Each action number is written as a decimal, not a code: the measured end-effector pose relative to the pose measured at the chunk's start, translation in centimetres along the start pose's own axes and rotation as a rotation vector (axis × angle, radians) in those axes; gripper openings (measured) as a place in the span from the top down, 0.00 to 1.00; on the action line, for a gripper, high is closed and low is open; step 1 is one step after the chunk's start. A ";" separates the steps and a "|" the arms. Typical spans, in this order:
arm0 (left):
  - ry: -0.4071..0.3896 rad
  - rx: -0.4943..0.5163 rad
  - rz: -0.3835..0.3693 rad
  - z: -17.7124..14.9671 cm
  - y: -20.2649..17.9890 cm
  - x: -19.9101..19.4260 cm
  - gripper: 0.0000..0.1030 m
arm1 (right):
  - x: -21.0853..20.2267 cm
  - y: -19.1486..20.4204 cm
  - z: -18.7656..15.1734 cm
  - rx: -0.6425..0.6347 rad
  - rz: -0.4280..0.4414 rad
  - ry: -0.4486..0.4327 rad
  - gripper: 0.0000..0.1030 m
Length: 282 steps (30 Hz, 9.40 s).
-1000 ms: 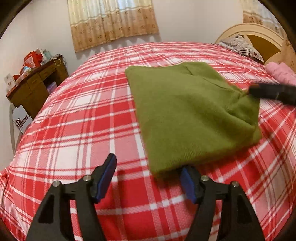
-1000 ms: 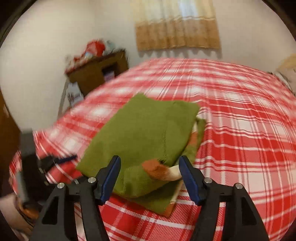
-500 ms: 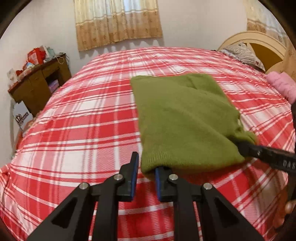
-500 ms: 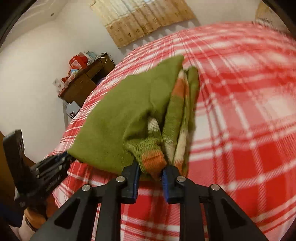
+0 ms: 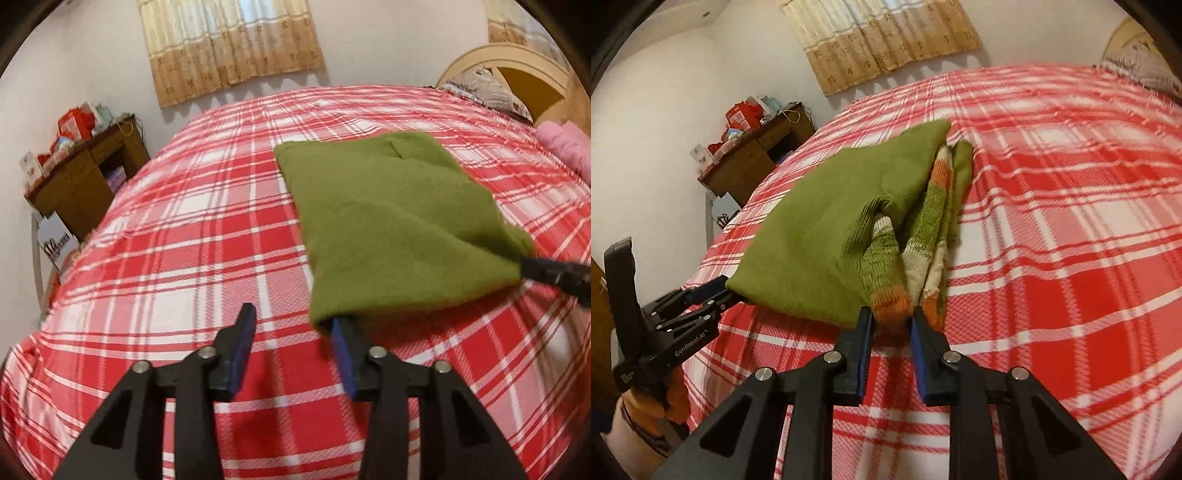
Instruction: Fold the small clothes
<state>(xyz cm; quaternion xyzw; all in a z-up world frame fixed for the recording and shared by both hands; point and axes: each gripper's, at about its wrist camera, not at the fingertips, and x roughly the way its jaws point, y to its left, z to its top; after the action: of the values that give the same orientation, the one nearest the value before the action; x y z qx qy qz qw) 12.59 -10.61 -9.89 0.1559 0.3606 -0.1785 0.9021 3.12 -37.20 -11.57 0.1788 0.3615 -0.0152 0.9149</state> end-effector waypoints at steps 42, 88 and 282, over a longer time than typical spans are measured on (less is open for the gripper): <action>-0.060 -0.080 0.134 7.9 -1.1 7.5 0.44 | 13.0 -1.6 13.4 -0.140 -0.378 -0.027 0.91; -0.085 -0.203 -0.078 11.4 0.7 6.6 0.37 | 5.3 -1.1 4.8 -0.012 -0.077 -0.135 0.78; 0.081 -0.299 -0.088 -1.8 11.9 -2.8 0.63 | 1.6 22.4 -0.4 -0.138 0.191 -0.088 0.62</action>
<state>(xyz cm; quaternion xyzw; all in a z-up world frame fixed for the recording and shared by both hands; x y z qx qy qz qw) 14.74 1.26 -7.36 0.0109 0.4259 -0.1557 0.8912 7.56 -15.91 -5.85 0.1481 0.3027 0.0889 0.9373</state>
